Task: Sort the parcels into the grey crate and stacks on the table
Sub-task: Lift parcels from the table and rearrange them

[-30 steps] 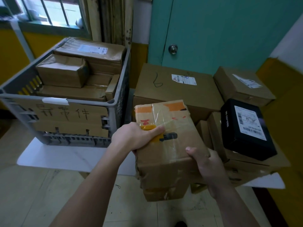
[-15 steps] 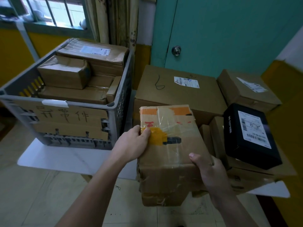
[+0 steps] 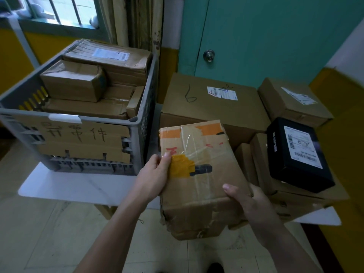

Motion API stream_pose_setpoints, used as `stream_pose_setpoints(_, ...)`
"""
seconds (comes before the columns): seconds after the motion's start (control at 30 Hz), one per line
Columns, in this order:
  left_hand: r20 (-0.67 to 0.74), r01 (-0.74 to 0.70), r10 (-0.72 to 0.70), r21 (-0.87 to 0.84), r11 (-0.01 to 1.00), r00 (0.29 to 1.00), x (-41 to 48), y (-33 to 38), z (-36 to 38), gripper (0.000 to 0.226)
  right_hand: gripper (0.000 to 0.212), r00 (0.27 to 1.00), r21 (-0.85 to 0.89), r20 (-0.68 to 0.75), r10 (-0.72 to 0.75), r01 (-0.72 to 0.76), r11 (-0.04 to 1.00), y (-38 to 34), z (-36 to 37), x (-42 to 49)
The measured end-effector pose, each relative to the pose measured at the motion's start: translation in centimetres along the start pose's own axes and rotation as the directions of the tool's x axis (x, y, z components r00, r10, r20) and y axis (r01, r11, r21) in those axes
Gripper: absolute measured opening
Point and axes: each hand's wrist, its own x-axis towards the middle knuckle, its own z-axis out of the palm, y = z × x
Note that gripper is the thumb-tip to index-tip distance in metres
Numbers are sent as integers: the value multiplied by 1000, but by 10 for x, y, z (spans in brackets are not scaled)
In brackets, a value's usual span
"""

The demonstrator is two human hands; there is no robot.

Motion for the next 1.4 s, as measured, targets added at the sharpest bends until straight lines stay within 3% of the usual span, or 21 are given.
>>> stream_pose_setpoints(0.1, 22, -19, 20, -39, 999, 1000, -5, -5, -3, 41, 59, 996, -49, 89, 22, -18, 999, 2, -7, -2)
stream_pose_setpoints(0.23, 57, -43, 44, -18, 999, 997, -7, -9, -9, 35, 50, 985, 1, 157, 66, -67, 998, 0, -14, 1)
stream_pose_setpoints(0.33, 115, -18, 8, 89, 996, 993, -9, -10, -14, 55, 67, 980, 52, 167, 110, -121, 991, -7, -12, 4)
stream_pose_setpoints(0.4, 144, 4, -18, 96, 995, 989, -10, -9, -12, 57, 80, 992, -61, 83, 95, -90, 994, -10, -3, 7)
stream_pose_setpoints(0.47, 154, 21, -18, -16, 1000, 988, -15, -7, -8, 40, 95, 997, -182, -31, 68, -72, 981, -14, 6, 10)
stream_pose_setpoints(0.53, 147, 25, -12, -87, 996, 989, -18, -3, -6, 34, 110, 996, -188, -63, 55, -66, 980, -17, 9, 11)
stream_pose_setpoints(0.57, 147, 15, 0, -100, 995, 989, -19, -1, -6, 34, 108, 997, -184, -52, 54, -63, 981, -19, 9, 12)
stream_pose_setpoints(0.7, 173, 27, 9, -204, 979, 985, -27, 3, -5, 30, 64, 999, -192, 31, 26, -19, 981, -17, 11, 10)
stream_pose_setpoints(0.83, 173, -15, 69, -300, 954, 983, -37, -2, -7, 57, 46, 994, -111, 42, -101, 105, 988, -12, 9, 1)
stream_pose_setpoints(0.93, 175, -4, 79, -390, 921, 981, -41, -5, -13, 64, 51, 981, -86, 83, -173, 180, 980, -7, 2, -8)
stream_pose_setpoints(1.13, 144, -22, 88, -406, 914, 986, -50, -4, -8, 72, 69, 955, -129, 117, -272, 287, 949, 6, -2, -25)
stream_pose_setpoints(1.3, 157, 67, -4, -401, 914, 988, -45, -1, -3, 110, 72, 965, -142, 126, -231, 248, 958, 19, -5, -21)
stream_pose_setpoints(1.4, 142, 67, -19, -343, 937, 990, -42, 4, 1, 101, 70, 958, -168, 148, -247, 270, 948, 24, -8, -20)
